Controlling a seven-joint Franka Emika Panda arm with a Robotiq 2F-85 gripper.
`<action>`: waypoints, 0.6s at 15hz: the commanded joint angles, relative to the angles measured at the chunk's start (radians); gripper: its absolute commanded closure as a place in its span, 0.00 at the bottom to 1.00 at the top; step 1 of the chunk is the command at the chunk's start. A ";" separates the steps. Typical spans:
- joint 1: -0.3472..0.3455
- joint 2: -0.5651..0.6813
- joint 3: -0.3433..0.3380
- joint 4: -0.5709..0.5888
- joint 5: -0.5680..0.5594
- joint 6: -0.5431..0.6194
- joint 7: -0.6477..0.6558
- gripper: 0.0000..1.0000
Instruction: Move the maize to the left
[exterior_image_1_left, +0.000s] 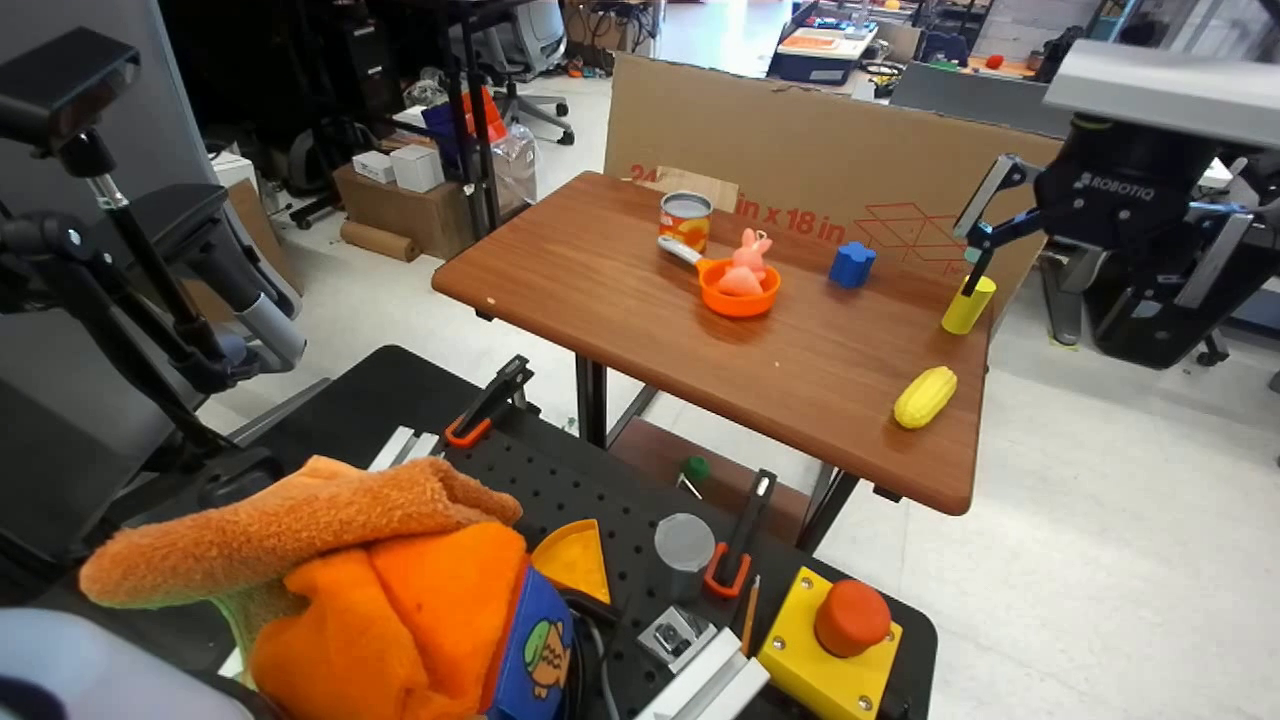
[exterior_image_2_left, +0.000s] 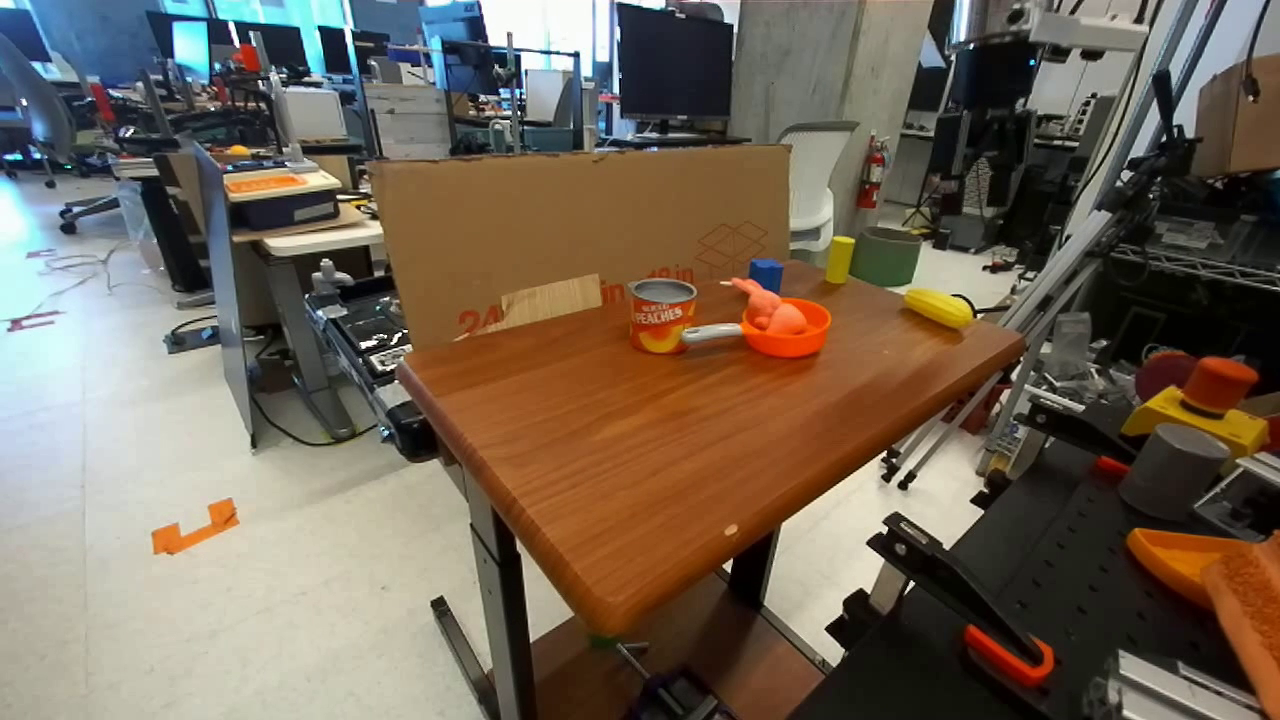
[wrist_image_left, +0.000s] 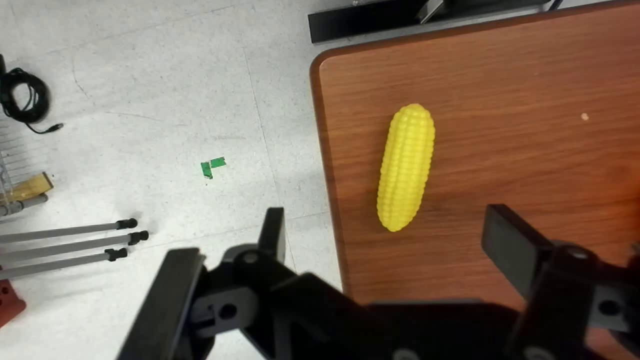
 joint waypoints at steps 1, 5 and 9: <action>-0.031 0.102 0.030 0.068 0.002 0.029 0.010 0.00; -0.022 0.172 0.049 0.083 -0.009 0.049 0.035 0.00; -0.019 0.209 0.062 0.081 -0.017 0.052 0.051 0.00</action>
